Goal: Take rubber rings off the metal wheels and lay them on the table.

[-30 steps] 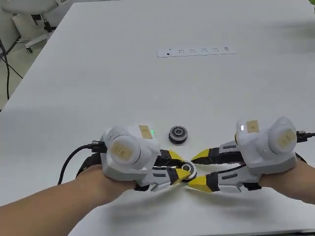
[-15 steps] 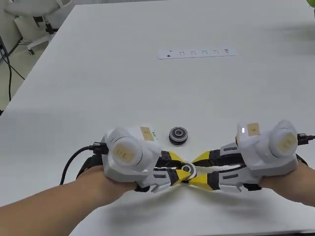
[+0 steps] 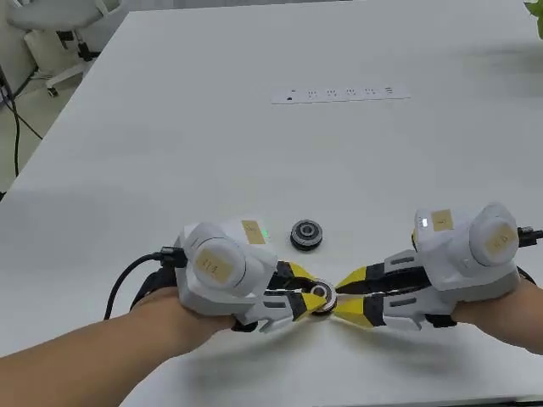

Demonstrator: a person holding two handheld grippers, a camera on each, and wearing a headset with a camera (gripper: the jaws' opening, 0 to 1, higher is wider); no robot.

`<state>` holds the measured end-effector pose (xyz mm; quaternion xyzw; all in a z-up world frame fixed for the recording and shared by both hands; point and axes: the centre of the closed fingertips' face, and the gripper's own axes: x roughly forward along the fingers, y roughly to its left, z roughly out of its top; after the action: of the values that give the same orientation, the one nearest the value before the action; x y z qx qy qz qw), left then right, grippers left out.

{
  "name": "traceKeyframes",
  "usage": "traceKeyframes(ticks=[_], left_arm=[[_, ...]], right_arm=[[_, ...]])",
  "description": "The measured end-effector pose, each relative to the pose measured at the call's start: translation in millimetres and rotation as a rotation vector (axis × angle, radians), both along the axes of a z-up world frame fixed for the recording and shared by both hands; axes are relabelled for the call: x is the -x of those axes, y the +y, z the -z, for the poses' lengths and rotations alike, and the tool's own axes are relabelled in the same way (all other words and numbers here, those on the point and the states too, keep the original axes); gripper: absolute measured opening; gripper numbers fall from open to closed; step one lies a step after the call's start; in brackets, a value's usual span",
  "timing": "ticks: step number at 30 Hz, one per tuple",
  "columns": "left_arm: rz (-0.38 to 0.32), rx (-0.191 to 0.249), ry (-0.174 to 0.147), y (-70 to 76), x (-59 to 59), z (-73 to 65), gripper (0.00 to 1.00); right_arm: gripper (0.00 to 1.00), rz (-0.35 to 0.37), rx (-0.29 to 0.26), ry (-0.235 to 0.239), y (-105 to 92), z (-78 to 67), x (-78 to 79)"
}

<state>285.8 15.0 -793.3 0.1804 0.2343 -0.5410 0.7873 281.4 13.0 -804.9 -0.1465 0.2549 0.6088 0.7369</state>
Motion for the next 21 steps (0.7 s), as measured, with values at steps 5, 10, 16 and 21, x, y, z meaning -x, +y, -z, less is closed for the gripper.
traceKeyframes(ticks=[5,10,16,21], left_arm=[[0.000,-0.001,-0.001,-0.4,0.0,0.0,0.13],[-0.002,-0.003,-0.003,-0.3,-0.3,-0.3,0.13],[-0.006,-0.005,-0.003,-0.1,-0.6,-0.4,0.13],[-0.011,-0.008,-0.007,-0.2,-0.6,-0.4,0.12]], right_arm=[[0.21,-0.008,-0.005,-0.023,9.3,-1.2,-1.0],[0.24,-0.003,0.001,-0.038,13.0,0.9,-4.1],[0.22,-0.002,0.005,-0.028,8.4,-0.3,-3.5],[0.20,-0.005,0.007,-0.034,6.0,0.5,-3.1]])
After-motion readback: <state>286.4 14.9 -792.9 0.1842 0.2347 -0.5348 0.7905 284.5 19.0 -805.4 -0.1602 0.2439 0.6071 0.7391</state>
